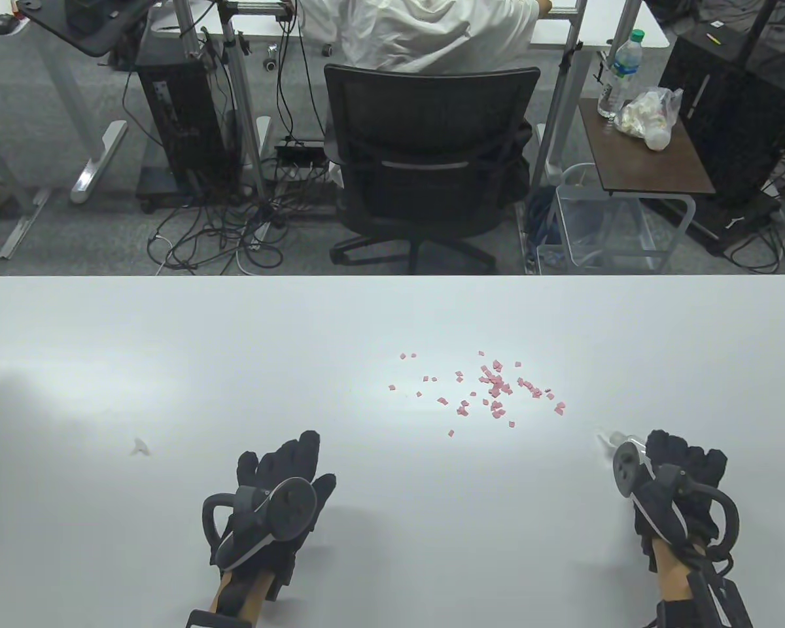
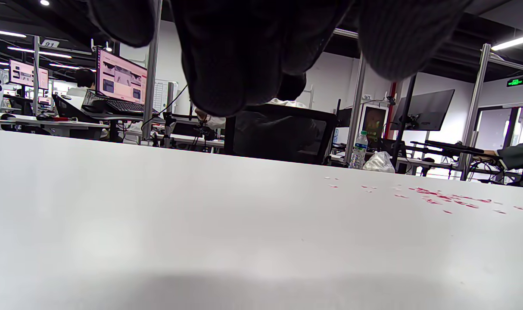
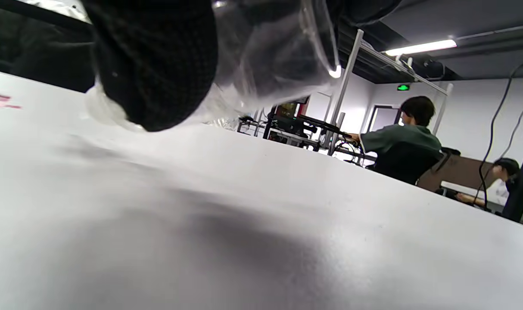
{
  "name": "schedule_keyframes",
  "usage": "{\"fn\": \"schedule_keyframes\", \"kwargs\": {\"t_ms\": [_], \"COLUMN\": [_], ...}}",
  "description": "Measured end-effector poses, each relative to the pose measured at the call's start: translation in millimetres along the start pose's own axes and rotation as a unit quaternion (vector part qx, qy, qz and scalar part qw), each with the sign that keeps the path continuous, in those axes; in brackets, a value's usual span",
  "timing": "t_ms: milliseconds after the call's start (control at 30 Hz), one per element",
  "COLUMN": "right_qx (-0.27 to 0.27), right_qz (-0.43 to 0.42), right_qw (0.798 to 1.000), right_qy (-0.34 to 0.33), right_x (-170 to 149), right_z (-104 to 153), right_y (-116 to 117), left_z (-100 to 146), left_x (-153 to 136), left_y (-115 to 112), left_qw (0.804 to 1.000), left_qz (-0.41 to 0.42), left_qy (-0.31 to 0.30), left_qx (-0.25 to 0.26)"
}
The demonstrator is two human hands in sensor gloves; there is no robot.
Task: Squeeze empty conical bottle to blow paper scraps with air puff
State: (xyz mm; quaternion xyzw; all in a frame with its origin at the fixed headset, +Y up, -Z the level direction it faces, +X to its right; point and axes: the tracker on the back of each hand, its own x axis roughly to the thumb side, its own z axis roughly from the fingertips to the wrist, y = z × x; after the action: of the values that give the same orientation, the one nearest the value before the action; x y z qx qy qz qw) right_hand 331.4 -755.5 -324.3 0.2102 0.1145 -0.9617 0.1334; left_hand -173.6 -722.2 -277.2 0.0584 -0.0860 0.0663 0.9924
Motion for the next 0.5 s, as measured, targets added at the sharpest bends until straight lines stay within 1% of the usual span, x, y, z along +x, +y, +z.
{"fn": "schedule_keyframes", "kwargs": {"t_ms": [33,67,133,167,200,233,300,367,500], "right_qx": [0.006,-0.005,-0.009,0.0,0.02,0.025,0.01,0.001,0.004], "right_qz": [-0.007,-0.022,-0.032,-0.031,-0.029,-0.035,-0.036,-0.056,-0.057], "right_qw": [1.0,1.0,0.999,0.999,0.998,0.997,0.997,0.995,0.993], "right_qy": [-0.011,-0.021,-0.036,-0.043,-0.054,-0.063,-0.073,-0.087,-0.107], "right_x": [-1.0,0.0,3.3,5.4,7.5,9.4,11.1,12.7,19.7], "right_z": [-0.4,0.6,2.4,2.0,2.4,4.0,4.8,3.7,7.3], "right_y": [-0.3,-0.6,-1.1,-0.6,0.0,1.7,0.3,-4.9,-8.2], "left_z": [-0.1,-0.1,0.4,0.5,0.3,0.1,0.0,-0.1,0.4], "left_x": [1.0,1.8,2.7,2.7,2.0,1.0,-0.4,-0.9,-0.6], "left_y": [-0.2,-0.2,0.0,0.1,0.2,0.3,0.0,0.1,0.7], "left_qw": [1.0,1.0,1.0,1.0,1.0,1.0,1.0,1.0,1.0], "left_qz": [0.0,0.0,-0.003,-0.004,-0.004,-0.002,0.001,0.0,0.0], "left_qy": [-0.001,-0.002,-0.005,-0.005,-0.004,-0.003,0.0,0.001,0.0], "left_qx": [0.0,0.0,0.0,0.0,0.0,0.0,-0.001,-0.002,0.0]}}
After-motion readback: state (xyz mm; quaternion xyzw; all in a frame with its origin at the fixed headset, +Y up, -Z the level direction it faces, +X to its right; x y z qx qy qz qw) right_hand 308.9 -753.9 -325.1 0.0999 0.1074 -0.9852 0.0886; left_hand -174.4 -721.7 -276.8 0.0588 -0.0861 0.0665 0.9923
